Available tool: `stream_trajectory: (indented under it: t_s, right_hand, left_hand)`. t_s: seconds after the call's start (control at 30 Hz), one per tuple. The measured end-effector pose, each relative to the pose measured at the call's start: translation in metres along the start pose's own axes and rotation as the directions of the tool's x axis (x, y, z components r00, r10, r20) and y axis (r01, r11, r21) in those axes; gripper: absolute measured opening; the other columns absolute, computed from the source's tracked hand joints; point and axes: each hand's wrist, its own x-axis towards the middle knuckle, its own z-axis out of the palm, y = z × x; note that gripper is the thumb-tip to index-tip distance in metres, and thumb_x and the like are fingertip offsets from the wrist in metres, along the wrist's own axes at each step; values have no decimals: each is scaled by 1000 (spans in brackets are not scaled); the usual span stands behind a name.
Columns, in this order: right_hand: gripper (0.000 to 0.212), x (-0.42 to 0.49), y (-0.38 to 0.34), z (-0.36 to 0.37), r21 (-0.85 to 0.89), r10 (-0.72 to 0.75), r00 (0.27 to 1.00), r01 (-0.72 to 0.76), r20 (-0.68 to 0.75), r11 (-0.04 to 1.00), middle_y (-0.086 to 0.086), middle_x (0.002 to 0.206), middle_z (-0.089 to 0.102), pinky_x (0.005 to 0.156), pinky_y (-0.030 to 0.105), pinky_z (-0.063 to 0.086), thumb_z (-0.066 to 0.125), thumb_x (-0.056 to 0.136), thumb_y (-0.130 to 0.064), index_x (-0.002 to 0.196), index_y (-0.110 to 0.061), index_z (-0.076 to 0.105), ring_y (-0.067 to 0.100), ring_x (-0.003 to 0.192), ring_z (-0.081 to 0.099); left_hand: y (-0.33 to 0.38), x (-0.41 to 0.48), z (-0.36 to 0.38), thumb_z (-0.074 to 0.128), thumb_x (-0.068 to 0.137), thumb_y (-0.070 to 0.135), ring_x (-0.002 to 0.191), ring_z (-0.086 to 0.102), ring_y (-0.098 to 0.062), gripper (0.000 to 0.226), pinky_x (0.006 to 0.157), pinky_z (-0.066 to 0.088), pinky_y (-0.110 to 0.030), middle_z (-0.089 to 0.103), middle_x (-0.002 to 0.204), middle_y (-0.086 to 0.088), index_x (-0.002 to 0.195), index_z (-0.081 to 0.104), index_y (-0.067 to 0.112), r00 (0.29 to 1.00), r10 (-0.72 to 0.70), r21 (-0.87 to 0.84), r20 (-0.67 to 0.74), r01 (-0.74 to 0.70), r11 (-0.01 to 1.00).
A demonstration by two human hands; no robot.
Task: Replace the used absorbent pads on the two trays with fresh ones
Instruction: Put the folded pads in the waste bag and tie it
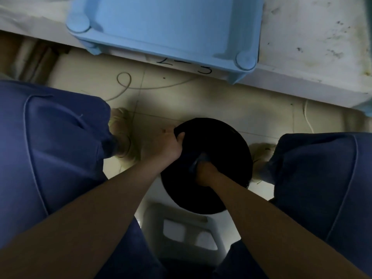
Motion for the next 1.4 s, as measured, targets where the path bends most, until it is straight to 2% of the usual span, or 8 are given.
stream_trajectory:
  t_s: [0.1, 0.23, 0.43, 0.63, 0.73, 0.93, 1.2, 1.4]
  right_hand:
    - [40, -4, -11, -10, 107, -48, 981, 28, 190, 994, 18, 139, 46, 102, 34, 38, 43, 99, -13, 138, -2, 43, 33, 128, 45]
    - [43, -6, -4, -34, 225, -45, 996, 26, 77, 974, 15, 145, 41, 110, 35, 35, 35, 103, -16, 144, -5, 35, 31, 131, 42]
    - [34, -24, 34, -43, 439, 35, 952, 108, -305, 892, 14, 130, 57, 97, 31, 44, 48, 97, -19, 128, -7, 56, 29, 118, 54]
    - [38, -48, 62, -27, 270, 207, 795, -56, -571, 961, 17, 134, 44, 100, 34, 36, 52, 91, -23, 127, -12, 55, 35, 121, 41]
    - [41, -62, 76, -19, 279, 326, 835, -218, -442, 935, 17, 138, 40, 101, 43, 37, 49, 91, -27, 129, -12, 48, 38, 126, 35]
    - [32, -75, 84, -2, 300, 179, 950, -99, -255, 949, 20, 121, 60, 103, 35, 38, 40, 98, -19, 115, 2, 58, 34, 116, 53]
    - [36, -70, 84, -8, 232, 242, 943, -190, -226, 954, 12, 132, 54, 113, 37, 22, 34, 100, -15, 131, -7, 50, 29, 127, 43]
    - [41, -57, 85, -3, 339, 351, 908, -264, -228, 903, 15, 138, 42, 94, 30, 32, 47, 92, -9, 133, -5, 44, 32, 130, 38]
  left_hand:
    - [-3, 6, 1, 32, 99, 45, 114, 54, -39, 51, 94, 45, -42, 56, 127, -19, 135, 45, 12, 999, -20, -28, 25, 21, 999]
    - [-3, 2, -5, 48, 95, 35, 115, 56, -37, 43, 93, 46, -38, 60, 124, -18, 129, 54, 10, 998, -55, -64, 28, 57, 996]
    - [-4, -13, -12, 43, 98, 40, 119, 53, -35, 48, 94, 44, -34, 56, 131, -18, 129, 53, 5, 976, -208, -82, 65, 213, 974]
    - [-6, -38, -14, 33, 102, 21, 112, 57, -35, 39, 85, 49, -33, 55, 127, -20, 127, 52, -2, 903, -367, -319, 224, 423, 848]
    - [-16, -46, -9, 44, 99, 12, 88, 58, -30, 32, 74, 50, -34, 59, 109, -15, 123, 55, -5, 848, -429, -480, 310, 529, 700]
    - [-26, -68, -5, 44, 99, 27, 128, 37, -42, 48, 103, 32, -63, 43, 135, -21, 138, 37, 0, 684, -444, -542, 579, 730, 417]
    - [-35, -49, 1, 44, 95, 40, 113, 48, -38, 39, 105, 21, -64, 55, 107, -16, 109, 44, 4, 626, -376, -573, 683, 778, 257]
    - [-38, -45, 8, 31, 93, 44, 136, 32, -41, 58, 109, 14, -67, 40, 146, -16, 142, 38, 13, 676, -253, -646, 692, 736, 201]
